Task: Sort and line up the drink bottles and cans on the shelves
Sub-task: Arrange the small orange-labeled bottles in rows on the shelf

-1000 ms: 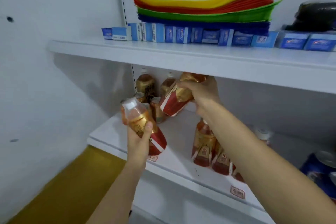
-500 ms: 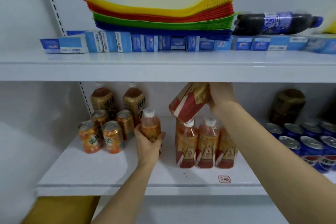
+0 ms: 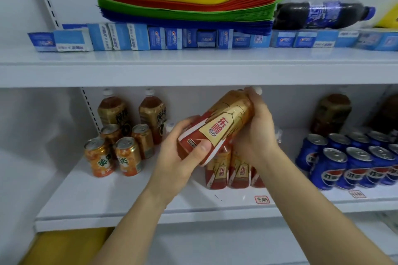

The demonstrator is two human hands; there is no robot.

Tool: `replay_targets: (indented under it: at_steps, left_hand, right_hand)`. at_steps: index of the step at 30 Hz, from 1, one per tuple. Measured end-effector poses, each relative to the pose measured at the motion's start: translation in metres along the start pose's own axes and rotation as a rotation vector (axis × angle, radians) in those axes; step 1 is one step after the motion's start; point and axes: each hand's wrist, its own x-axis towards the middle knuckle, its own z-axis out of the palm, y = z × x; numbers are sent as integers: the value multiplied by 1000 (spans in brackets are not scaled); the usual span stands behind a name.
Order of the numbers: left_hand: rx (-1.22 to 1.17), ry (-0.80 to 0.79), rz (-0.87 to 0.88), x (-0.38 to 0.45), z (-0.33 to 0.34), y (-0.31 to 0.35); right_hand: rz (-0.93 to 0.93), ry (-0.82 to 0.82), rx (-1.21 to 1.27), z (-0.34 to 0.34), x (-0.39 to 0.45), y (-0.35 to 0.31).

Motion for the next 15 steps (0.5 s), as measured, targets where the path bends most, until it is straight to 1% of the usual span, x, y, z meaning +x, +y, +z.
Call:
replay_targets:
  at_steps: [2, 3, 6, 9, 10, 11, 13, 15]
  left_hand:
    - [82, -37, 96, 9, 1, 1]
    - [110, -66, 120, 16, 1, 1]
    - [192, -180, 143, 48, 4, 4]
    - [320, -262, 120, 86, 12, 7]
    - [361, -256, 104, 97, 18, 5]
    - [392, -215, 75, 104, 24, 1]
    - [424, -62, 27, 108, 32, -10]
    - [358, 90, 7, 105, 37, -23]
  right_hand:
    - [-102, 139, -258, -12, 2, -13]
    - [-167, 173, -340, -18, 3, -22]
    - [-287, 173, -380, -36, 4, -51]
    - [-336, 179, -396, -46, 15, -71]
    - [-344, 213, -405, -48, 21, -76]
    - [-360, 259, -412, -51, 29, -80]
    - [-405, 323, -492, -61, 47, -87]
    - [-470, 311, -672, -73, 63, -94]
